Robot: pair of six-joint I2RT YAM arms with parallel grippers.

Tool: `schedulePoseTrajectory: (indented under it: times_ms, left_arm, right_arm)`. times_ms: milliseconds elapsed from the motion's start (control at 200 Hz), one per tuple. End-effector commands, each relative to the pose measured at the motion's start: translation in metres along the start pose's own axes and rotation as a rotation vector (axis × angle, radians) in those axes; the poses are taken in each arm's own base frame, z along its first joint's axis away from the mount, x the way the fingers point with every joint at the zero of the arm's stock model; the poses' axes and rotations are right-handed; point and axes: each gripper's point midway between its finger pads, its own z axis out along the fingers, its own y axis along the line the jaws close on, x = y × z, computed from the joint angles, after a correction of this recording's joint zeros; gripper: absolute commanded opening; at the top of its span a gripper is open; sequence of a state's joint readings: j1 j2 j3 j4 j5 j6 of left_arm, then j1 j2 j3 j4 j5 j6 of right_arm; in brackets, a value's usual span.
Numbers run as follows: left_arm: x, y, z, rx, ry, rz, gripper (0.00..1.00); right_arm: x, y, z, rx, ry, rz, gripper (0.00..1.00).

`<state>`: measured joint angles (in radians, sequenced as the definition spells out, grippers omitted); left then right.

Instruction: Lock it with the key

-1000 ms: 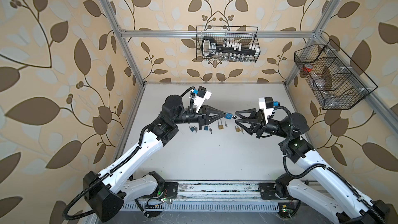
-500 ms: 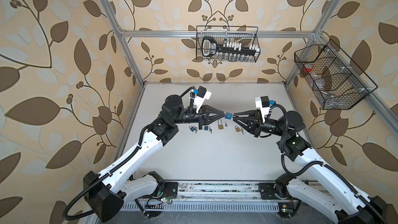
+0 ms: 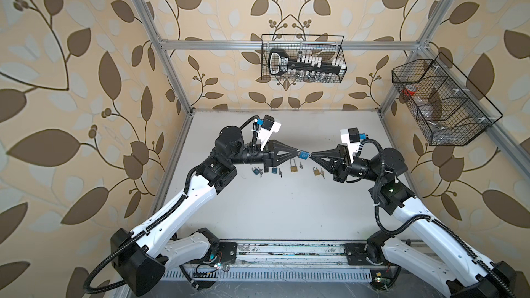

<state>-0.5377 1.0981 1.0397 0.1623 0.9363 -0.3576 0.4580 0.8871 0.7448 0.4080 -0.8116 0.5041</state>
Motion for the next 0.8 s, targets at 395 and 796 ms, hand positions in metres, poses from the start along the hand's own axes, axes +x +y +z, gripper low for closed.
schedulePoseTrajectory:
  times_ms: [395,796]
  left_arm:
    - [-0.011,0.04,-0.092,-0.439,0.145,0.107,0.0]
    - [0.086,0.144,-0.183,-1.09,0.585,-0.047,0.0]
  right_arm:
    - [0.032,-0.045,-0.003,0.22,0.122,-0.046,0.0]
    - [0.126,-0.067,0.039,0.329,0.355,-0.052,0.0]
